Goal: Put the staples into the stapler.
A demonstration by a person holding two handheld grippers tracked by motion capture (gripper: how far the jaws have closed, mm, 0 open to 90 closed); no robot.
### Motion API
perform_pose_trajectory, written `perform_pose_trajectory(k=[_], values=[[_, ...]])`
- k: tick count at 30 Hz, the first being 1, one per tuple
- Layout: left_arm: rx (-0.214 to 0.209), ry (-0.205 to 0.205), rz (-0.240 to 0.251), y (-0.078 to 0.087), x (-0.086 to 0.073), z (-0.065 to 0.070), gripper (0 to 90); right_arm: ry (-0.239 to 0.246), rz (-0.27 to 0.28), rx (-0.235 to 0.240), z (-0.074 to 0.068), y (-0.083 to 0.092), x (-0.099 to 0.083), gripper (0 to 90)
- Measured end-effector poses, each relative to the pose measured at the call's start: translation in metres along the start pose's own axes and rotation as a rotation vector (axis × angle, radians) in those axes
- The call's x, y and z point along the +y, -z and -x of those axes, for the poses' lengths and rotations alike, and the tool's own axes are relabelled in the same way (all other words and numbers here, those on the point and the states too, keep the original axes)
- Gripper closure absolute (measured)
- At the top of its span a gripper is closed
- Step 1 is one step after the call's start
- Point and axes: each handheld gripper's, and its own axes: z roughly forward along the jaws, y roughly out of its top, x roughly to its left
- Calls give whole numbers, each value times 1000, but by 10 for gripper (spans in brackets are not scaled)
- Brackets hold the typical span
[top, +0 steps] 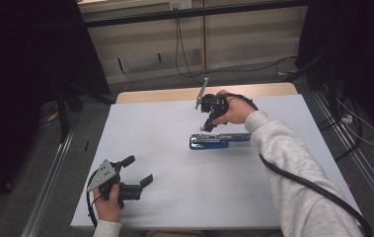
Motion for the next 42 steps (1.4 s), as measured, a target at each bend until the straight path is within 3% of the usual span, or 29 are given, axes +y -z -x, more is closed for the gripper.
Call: perform_pose_trajectory(k=[14,21,42], values=[[10,12,15,0,0,1,19,-5,28,4,1,-3,2,787],[7,5,6,1,0,1,19,-20,36,9,1,-6,2,787],[7,-9,6,1,1,0,19,-7,49,18,-1,-21,7,787]])
